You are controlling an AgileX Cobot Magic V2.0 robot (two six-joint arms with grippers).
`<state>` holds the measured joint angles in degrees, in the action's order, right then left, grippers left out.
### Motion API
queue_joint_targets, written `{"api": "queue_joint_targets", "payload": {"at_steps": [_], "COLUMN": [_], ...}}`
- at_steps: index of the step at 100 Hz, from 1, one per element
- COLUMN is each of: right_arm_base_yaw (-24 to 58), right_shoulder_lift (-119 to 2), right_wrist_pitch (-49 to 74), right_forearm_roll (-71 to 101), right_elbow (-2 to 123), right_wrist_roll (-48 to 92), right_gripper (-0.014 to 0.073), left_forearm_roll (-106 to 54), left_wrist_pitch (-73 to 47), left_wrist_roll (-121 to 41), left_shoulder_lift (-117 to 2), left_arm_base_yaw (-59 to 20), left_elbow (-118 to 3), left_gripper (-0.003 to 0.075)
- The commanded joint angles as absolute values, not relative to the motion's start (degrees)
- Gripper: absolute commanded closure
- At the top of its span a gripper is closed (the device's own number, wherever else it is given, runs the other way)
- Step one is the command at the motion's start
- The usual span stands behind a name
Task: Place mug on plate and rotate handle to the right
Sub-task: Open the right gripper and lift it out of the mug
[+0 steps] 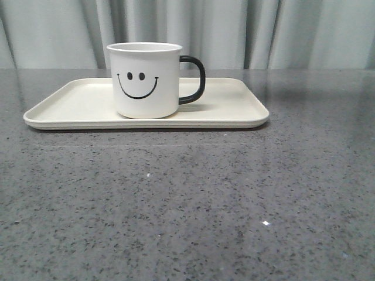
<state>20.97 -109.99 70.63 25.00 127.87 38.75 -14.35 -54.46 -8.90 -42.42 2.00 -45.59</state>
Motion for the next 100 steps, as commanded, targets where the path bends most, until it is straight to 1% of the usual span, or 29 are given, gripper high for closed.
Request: {"api": "queue_joint_targets", "payload": {"at_steps": [1,49,71,86,100], "right_arm_base_yaw": [18.89,9.61,7.05,3.96,-0.70], "right_shoulder_lift": [-102.22,-77.72,-66.52,-60.09,-53.50], "right_wrist_pitch": [66.82,57.25,56.75,55.35,50.83], "right_forearm_roll": [27.08,21.85,17.14,16.88,16.80], "right_elbow": [125.99,101.29,90.49,82.74,73.35], "right_wrist_roll": [38.59,38.59,38.54,35.83,32.83], "right_gripper": [0.0156,0.0156,0.0156,0.0156,0.0156], "left_forearm_roll": [-15.59,-15.59,-15.59,-15.59,-15.59], "left_wrist_pitch": [-50.99,-50.99,-50.99,-50.99,-50.99], "left_wrist_roll": [-8.76,-8.76,-8.76,-8.76,-8.76], "left_shoulder_lift": [-42.29,-42.29,-42.29,-42.29,-42.29], "left_arm_base_yaw": [2.04,2.04,2.04,2.04,2.04], "left_elbow": [-47.14,-47.14,-47.14,-47.14,-47.14], "left_gripper": [0.0206,0.0206,0.0206,0.0206,0.0206]}}
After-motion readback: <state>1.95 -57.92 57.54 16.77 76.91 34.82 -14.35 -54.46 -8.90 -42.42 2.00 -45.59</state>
